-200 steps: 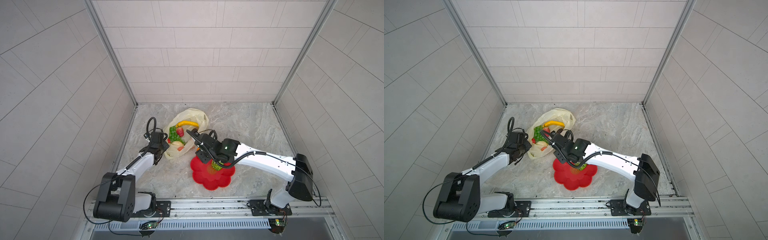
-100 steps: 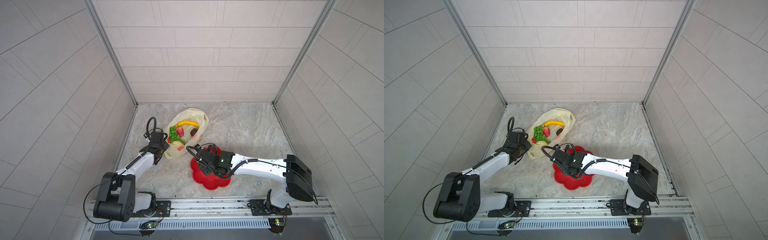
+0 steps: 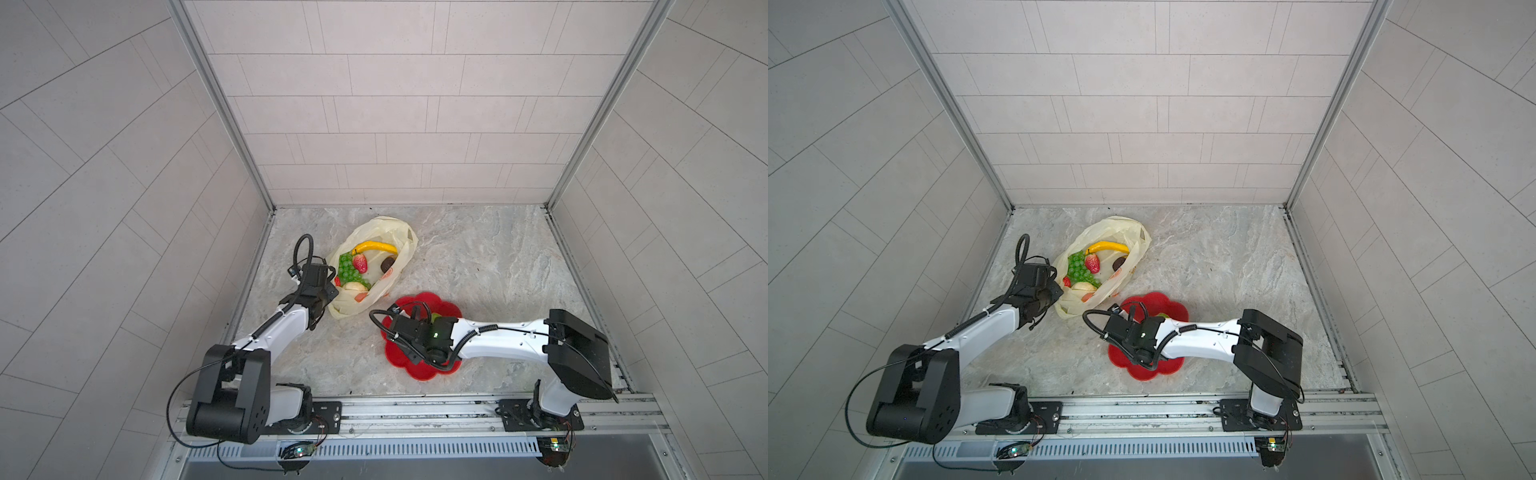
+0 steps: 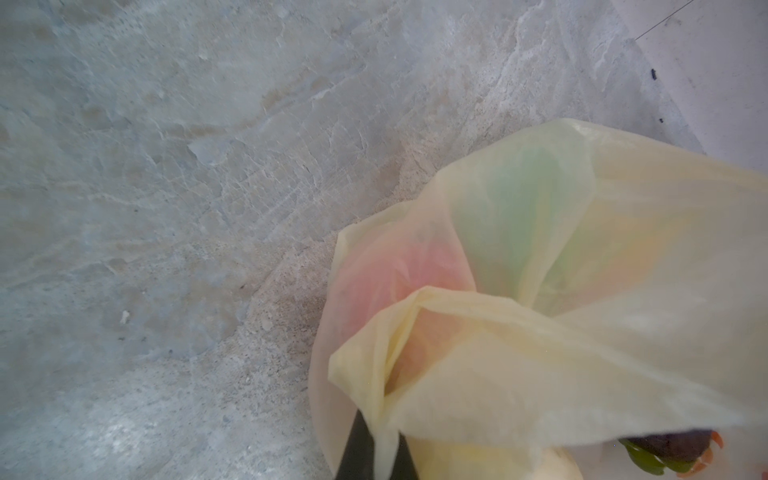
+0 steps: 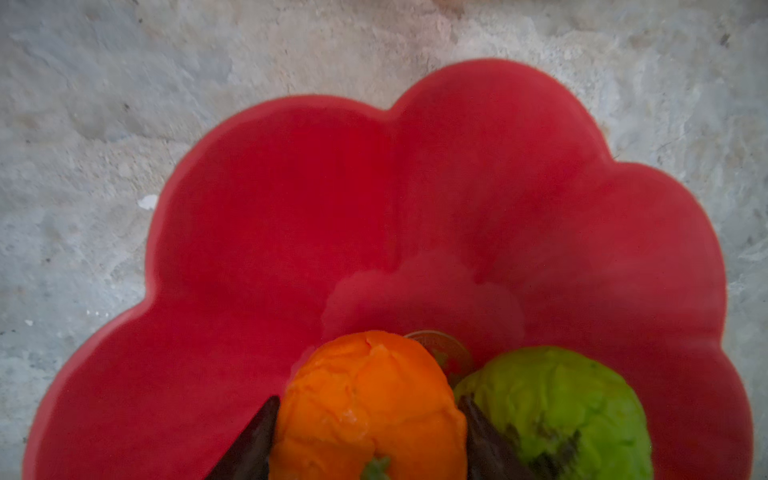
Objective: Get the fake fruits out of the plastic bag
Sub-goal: 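Lift the orange out of the bag and carry it over the red plate, then lower the orange onto the plate beside the custard apple and release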
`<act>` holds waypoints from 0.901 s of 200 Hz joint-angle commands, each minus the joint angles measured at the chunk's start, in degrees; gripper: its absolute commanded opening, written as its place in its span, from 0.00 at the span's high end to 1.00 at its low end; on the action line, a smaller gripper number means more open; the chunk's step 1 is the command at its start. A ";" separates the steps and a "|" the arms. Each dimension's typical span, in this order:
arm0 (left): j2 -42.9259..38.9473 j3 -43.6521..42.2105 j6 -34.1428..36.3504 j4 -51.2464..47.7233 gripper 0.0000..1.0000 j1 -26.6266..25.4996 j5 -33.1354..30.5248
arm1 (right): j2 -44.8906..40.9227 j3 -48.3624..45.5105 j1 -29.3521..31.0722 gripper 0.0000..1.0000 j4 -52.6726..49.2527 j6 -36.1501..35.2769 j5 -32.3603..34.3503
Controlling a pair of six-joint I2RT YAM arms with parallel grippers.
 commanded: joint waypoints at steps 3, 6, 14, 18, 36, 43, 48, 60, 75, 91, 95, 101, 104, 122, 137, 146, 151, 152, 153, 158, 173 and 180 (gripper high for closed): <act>-0.84 0.81 0.53 -2.13 1.00 -0.23 -1.54 | -2.77 -2.39 2.23 0.40 -2.17 2.30 1.52; -0.87 0.89 0.53 -2.13 1.00 -0.24 -1.49 | -2.92 -2.82 2.26 0.40 -2.22 2.51 1.52; -1.00 0.81 0.53 -2.09 1.00 -0.29 -1.38 | -3.58 -4.04 2.30 0.40 -2.10 2.99 1.48; -0.98 0.82 0.53 -1.97 1.00 -0.30 -1.38 | -3.88 -4.64 2.31 0.40 -1.95 3.33 1.76; -0.96 0.83 0.62 -2.02 1.00 -0.38 -1.53 | -5.05 -6.12 2.33 0.40 -1.80 4.00 3.57; -0.98 0.83 0.57 -2.23 1.00 -0.38 -1.79 | -5.11 -6.30 2.22 0.40 -1.88 3.83 4.21; -1.11 0.77 0.55 -2.26 1.00 -0.39 -1.98 | -4.91 -6.29 2.16 0.40 -2.17 3.78 4.80; -1.48 0.61 0.53 -2.23 1.00 -0.39 -2.33 | -4.35 -6.18 2.01 0.40 -3.14 3.71 6.62; -1.56 0.54 0.53 -2.13 1.00 -0.40 -2.52 | -4.36 -6.69 1.83 0.40 -3.59 3.34 8.65; -1.47 0.55 0.62 -2.20 1.00 -0.38 -2.52 | -5.21 -7.41 1.50 0.40 -4.15 2.86 9.87; -1.39 0.56 0.53 -2.30 1.00 -0.38 -2.52 | -5.60 -7.68 1.40 0.40 -4.25 2.76 10.07; -1.51 0.52 0.45 -2.31 1.00 -0.40 -2.52 | -6.11 -8.01 1.25 0.40 -4.26 2.62 10.29; -1.62 0.50 0.37 -2.32 1.00 -0.39 -2.55 | -6.38 -8.25 1.19 0.40 -4.19 2.52 10.34; -2.73 0.05 0.18 -2.26 1.00 -0.38 -2.86 | -8.01 -9.42 0.68 0.39 -3.94 2.65 11.21; -3.70 -0.14 0.18 -2.68 1.00 -0.38 -3.60 | -9.16 -10.55 0.52 0.37 -2.79 2.60 11.12; -4.07 -0.22 0.24 -2.79 1.00 -0.38 -4.12 | -9.49 -11.13 0.52 0.36 -2.13 2.78 10.88; -4.10 -0.22 0.24 -2.76 1.00 -0.38 -4.19 | -9.50 -11.33 0.51 0.35 -1.81 2.88 10.60; -4.14 -0.22 0.25 -2.75 1.00 -0.38 -4.23 | -9.50 -11.40 0.52 0.35 -1.76 2.90 10.58; -4.12 -0.22 0.21 -2.75 1.00 -0.42 -4.26 | -9.50 -11.44 0.52 0.35 -1.74 2.91 10.57; -4.11 -0.22 0.26 -2.75 1.00 -0.38 -4.28 | -9.43 -11.60 0.52 0.34 -1.47 2.97 10.35; -4.01 -0.22 0.26 -2.75 1.00 -0.38 -4.24 | -9.00 -12.02 0.52 0.31 -1.18 3.40 10.30; -3.85 -0.22 0.18 -2.75 1.00 -0.38 -4.28 | -8.80 -12.00 0.56 0.31 -1.27 3.68 10.43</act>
